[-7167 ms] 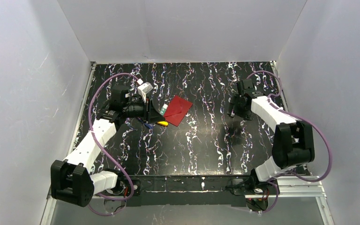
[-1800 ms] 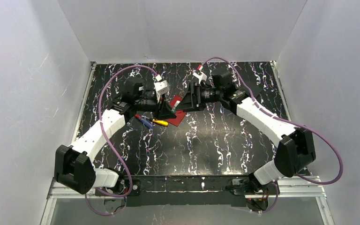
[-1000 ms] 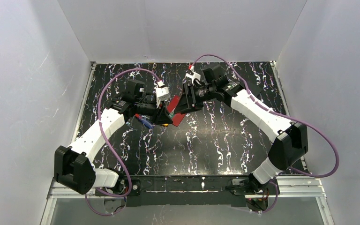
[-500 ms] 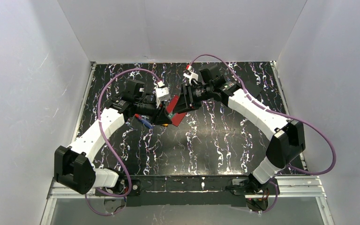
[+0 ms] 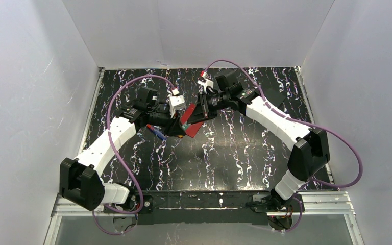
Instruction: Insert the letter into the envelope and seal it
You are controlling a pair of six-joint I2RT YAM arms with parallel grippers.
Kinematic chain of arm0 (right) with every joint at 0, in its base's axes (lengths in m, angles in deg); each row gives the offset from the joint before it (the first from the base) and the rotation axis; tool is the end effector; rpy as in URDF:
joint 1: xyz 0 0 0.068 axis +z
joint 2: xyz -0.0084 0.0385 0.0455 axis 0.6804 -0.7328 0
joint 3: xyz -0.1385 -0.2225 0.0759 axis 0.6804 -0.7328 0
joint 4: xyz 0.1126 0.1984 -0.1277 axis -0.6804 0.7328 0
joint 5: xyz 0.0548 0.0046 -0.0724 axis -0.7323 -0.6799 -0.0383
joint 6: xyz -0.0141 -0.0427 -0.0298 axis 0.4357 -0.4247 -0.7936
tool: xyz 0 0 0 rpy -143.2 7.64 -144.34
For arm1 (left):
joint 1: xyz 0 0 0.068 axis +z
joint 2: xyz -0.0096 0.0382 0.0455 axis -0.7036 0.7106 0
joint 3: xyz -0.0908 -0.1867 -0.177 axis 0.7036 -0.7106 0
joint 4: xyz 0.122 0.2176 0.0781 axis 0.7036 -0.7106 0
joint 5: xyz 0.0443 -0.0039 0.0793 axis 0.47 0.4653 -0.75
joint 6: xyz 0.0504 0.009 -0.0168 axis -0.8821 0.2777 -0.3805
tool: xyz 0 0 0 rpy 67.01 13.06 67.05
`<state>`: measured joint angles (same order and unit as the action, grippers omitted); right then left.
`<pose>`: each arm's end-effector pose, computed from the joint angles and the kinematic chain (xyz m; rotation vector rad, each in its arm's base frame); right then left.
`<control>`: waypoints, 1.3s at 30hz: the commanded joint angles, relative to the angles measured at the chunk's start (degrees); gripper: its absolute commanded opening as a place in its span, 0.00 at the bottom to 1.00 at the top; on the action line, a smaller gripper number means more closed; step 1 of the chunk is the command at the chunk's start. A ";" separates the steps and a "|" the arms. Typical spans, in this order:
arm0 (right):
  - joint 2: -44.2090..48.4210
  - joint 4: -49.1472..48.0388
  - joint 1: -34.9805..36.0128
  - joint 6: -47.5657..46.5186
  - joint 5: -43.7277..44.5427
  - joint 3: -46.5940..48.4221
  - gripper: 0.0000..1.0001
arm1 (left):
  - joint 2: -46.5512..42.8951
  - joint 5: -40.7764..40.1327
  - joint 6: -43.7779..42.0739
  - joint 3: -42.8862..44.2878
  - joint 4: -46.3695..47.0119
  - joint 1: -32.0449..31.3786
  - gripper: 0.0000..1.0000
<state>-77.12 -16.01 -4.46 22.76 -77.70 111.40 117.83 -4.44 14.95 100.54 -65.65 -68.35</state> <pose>0.2753 0.2477 0.3323 -0.5729 2.3739 1.4022 0.2451 -0.1372 0.3085 1.2782 1.7376 -0.9817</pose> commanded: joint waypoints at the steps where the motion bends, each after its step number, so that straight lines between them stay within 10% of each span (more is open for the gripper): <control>1: -1.48 0.69 3.17 -2.37 2.35 -0.64 0.01 | -0.65 -4.30 2.59 2.83 5.03 -0.23 0.00; 5: -1.93 -1.92 7.77 -2.59 3.55 -8.56 0.01 | -2.66 -14.95 6.18 2.30 12.48 0.04 0.00; 25: -6.50 -5.51 9.70 -2.55 2.14 -13.14 0.01 | -0.16 -9.24 15.05 4.82 23.46 3.68 0.00; 30: -1.49 -13.50 1.28 3.66 6.00 -6.99 0.60 | -1.47 -2.05 17.40 -0.61 17.09 3.68 0.00; 39: 3.62 -16.00 -9.18 7.96 8.72 -1.87 0.77 | -4.54 2.58 27.00 -8.20 18.69 3.68 0.00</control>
<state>-79.00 -31.53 -11.08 28.74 -68.97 107.66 116.06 -5.54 37.44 94.40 -48.85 -64.57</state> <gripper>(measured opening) 0.760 0.221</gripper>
